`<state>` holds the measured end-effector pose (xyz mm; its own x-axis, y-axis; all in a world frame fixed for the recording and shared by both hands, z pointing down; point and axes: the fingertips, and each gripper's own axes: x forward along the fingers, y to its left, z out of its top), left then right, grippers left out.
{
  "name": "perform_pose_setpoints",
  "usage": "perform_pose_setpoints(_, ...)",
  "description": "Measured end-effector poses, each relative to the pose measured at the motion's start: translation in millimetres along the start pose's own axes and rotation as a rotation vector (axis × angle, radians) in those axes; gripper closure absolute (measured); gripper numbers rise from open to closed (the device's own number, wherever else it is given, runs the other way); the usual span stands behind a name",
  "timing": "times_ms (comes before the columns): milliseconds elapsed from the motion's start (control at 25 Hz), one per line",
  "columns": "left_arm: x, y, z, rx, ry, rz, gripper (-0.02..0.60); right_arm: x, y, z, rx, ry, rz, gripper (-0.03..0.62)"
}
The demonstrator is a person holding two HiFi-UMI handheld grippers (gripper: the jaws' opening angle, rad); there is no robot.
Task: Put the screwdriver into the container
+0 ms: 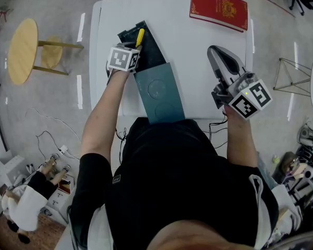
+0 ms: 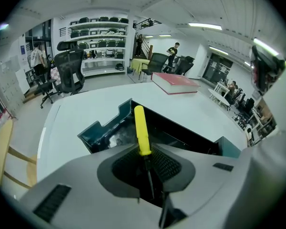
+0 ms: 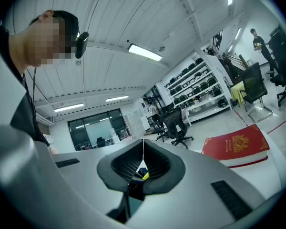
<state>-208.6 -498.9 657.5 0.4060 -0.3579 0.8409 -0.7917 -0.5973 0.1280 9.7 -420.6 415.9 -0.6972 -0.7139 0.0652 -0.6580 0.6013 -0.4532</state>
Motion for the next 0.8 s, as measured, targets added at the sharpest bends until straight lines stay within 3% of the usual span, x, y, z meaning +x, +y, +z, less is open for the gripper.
perform_pose_setpoints(600,6,1,-7,0.108,0.056,0.066,0.483,-4,-2,0,0.001,-0.006,0.007,0.563)
perform_pose_setpoints(800,-3,1,3,0.129,-0.011,0.11,0.483,-6,-2,-1,0.0,-0.001,0.024,0.563)
